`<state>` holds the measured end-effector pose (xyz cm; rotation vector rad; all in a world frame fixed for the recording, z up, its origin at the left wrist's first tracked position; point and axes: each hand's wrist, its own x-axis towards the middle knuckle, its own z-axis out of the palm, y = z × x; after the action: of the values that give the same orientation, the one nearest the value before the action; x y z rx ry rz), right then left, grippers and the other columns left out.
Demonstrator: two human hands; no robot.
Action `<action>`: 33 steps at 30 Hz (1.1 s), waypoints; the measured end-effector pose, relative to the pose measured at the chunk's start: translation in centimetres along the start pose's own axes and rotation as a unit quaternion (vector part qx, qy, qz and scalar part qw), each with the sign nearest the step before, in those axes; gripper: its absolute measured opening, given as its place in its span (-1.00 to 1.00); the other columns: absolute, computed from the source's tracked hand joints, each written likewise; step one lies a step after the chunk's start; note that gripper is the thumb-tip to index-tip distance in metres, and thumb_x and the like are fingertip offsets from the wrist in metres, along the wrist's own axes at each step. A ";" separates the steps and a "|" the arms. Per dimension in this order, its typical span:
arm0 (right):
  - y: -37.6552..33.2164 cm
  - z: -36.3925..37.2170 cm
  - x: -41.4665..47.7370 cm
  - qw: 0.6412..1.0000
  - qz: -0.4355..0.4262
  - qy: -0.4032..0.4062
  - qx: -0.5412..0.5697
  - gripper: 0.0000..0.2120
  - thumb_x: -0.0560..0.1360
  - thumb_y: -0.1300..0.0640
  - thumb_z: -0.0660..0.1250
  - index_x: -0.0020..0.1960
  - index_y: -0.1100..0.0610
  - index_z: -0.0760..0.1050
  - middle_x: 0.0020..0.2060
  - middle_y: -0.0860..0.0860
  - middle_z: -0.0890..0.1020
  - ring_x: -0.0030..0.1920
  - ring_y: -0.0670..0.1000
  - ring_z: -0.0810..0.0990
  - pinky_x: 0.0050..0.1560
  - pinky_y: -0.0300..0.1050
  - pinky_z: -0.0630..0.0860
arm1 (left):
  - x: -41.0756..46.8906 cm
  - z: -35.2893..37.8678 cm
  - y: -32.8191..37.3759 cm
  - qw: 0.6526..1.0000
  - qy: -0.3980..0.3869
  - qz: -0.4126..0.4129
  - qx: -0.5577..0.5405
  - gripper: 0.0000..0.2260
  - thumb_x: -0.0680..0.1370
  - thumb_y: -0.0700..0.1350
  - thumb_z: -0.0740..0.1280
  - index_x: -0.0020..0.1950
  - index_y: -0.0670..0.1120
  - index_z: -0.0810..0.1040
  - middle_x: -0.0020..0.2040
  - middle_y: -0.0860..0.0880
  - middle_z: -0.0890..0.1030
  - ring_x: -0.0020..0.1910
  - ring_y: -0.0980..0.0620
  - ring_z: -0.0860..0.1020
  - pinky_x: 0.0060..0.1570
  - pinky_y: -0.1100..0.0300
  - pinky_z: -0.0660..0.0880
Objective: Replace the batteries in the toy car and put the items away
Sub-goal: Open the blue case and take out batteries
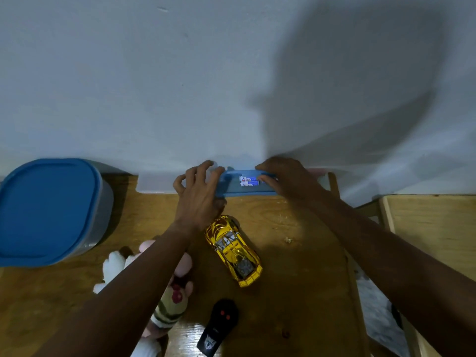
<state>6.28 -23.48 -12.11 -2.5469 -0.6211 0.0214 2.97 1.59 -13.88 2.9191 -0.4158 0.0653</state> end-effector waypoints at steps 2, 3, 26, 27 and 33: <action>0.0 0.1 0.0 0.999 -0.019 0.018 -0.019 -0.71 0.52 0.13 0.41 0.20 0.22 0.60 -0.02 0.13 0.69 -0.03 0.12 0.66 0.02 -0.09 0.50 | -0.6 0.1 0.2 1.000 0.015 0.005 0.018 -0.34 0.35 0.00 0.56 0.36 0.04 0.33 0.39 -0.18 0.36 0.32 -0.19 0.25 0.22 -0.16 0.19; 0.0 0.0 0.0 0.999 -0.022 0.028 -0.024 -0.72 0.52 0.13 0.42 0.19 0.22 0.60 -0.03 0.13 0.69 -0.04 0.11 0.66 0.01 -0.12 0.49 | -0.7 0.1 0.2 0.999 0.010 0.009 0.031 -0.38 0.37 0.00 0.55 0.36 0.04 0.37 0.38 -0.20 0.35 0.31 -0.21 0.24 0.21 -0.20 0.23; -3.5 -0.6 -0.3 0.934 0.163 -0.169 -0.269 -0.79 0.57 0.27 0.24 0.13 0.09 0.57 0.07 0.02 0.63 0.12 0.05 0.60 -0.12 -0.14 0.34 | -0.5 -0.6 0.1 0.995 -0.090 0.006 0.037 -0.84 0.49 0.01 0.46 0.06 0.06 0.71 0.48 -0.08 0.39 0.44 -0.19 0.20 0.21 -0.13 0.16; -3.7 -0.5 -0.2 0.929 0.149 -0.181 -0.286 -0.77 0.54 0.33 0.25 0.09 0.09 0.57 0.03 0.03 0.64 0.08 0.05 0.62 -0.16 -0.15 0.32 | -0.5 -0.6 0.2 0.995 -0.094 0.004 0.037 -0.83 0.50 0.01 0.45 0.07 0.07 0.71 0.49 -0.07 0.37 0.45 -0.18 0.19 0.21 -0.12 0.15; -2.5 0.9 -0.2 0.972 0.167 -0.090 -0.138 -0.84 0.53 0.18 0.28 0.05 0.06 0.60 -0.02 0.02 0.66 0.03 0.09 0.60 -0.03 -0.09 0.44 | -0.5 -0.6 0.3 0.995 -0.094 0.000 0.036 -0.85 0.49 0.01 0.45 0.04 0.08 0.72 0.49 -0.07 0.39 0.45 -0.19 0.20 0.20 -0.14 0.18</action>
<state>4.91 -21.26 -11.70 -2.9160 -0.2669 0.3061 2.39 1.61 -13.25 3.0077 -0.4524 -0.2011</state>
